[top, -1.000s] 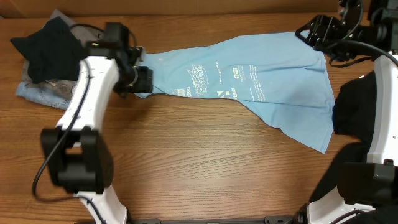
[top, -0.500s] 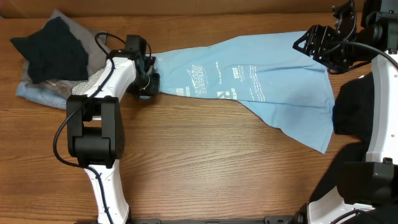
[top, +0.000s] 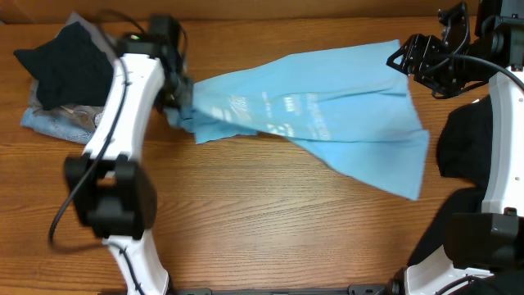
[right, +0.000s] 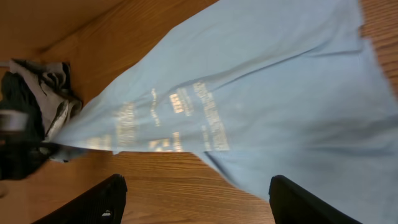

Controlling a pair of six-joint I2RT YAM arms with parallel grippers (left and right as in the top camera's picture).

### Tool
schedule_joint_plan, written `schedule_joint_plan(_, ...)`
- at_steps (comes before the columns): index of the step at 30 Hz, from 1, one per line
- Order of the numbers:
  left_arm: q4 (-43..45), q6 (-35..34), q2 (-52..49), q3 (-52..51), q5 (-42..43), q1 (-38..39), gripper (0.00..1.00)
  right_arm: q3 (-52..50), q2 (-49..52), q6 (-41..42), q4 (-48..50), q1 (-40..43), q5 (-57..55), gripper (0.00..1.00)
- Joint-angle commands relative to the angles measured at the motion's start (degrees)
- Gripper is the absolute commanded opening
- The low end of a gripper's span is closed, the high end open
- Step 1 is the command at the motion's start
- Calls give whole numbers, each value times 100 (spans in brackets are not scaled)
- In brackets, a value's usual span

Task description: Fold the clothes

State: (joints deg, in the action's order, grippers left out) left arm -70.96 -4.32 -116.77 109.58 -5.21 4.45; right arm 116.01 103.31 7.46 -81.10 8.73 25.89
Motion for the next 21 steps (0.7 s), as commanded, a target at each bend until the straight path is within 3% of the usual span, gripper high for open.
schedule_joint_plan(1, 485, -55, 796, 367, -485, -109, 8, -17, -11, -46, 0, -4, -103, 77)
schedule_joint_plan(4, 1178, -55, 769, 332, -404, -109, 11, -17, -11, -46, -9, -4, -155, 77)
schedule_joint_plan(5, 1399, -55, 719, 291, -310, -109, 16, -17, -11, -46, -15, -4, -173, 77)
schedule_joint_plan(8, 1663, -57, 417, 267, -31, -105, 51, -17, -11, -46, -57, -4, -186, 77)
schedule_joint_plan(11, 1346, -57, 192, 267, 39, -105, 70, -17, -11, -48, -114, -4, -186, 78)
schedule_joint_plan(13, 918, -59, 164, 267, 188, -105, 70, -17, -11, -66, -160, -4, -188, 78)
schedule_joint_plan(21, -721, 177, 157, 76, 1250, -31, 56, -17, -11, -195, -177, -4, -188, 78)
